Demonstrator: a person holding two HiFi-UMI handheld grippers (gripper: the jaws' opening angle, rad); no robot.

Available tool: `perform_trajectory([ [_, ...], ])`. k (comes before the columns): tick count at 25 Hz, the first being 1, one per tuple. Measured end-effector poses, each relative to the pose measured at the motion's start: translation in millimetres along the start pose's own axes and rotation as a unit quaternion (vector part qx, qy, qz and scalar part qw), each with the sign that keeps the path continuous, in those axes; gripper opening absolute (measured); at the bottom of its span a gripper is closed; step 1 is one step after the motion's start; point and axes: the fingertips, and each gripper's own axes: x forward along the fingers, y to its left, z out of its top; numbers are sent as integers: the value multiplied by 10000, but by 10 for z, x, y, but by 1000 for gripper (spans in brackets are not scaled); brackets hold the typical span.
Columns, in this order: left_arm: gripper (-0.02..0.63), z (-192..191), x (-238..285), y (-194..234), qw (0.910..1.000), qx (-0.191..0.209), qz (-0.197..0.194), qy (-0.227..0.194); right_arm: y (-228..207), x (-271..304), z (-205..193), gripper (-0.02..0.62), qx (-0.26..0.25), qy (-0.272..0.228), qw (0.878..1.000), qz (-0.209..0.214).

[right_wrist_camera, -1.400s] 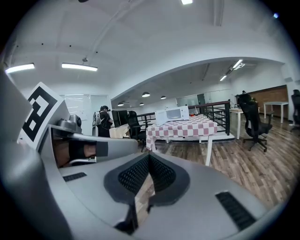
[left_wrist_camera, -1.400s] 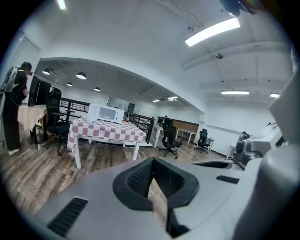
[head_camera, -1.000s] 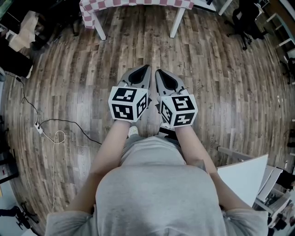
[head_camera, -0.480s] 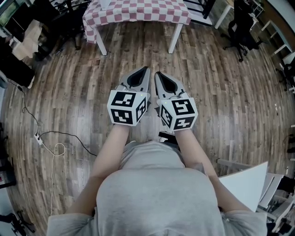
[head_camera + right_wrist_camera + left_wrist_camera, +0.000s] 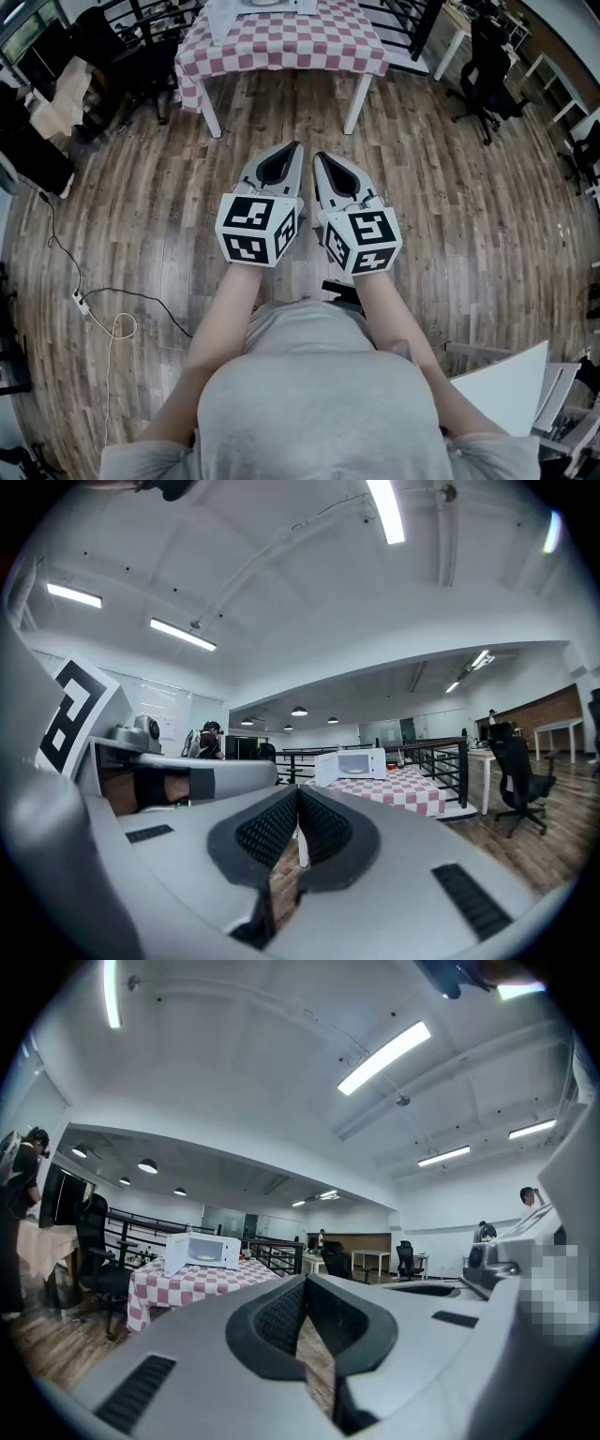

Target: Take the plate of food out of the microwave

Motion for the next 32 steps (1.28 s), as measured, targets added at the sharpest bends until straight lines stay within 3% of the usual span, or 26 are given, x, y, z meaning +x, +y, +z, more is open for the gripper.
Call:
perform_trajectory([
  [18,3,362,-154,672,9998,66,-114,-164,471,595,348,26,-3,-316,9994,-123],
  [32,3,300,577,930,9999,-72,105,-102,-48,1086,237,26,-108,-172,9998,16],
])
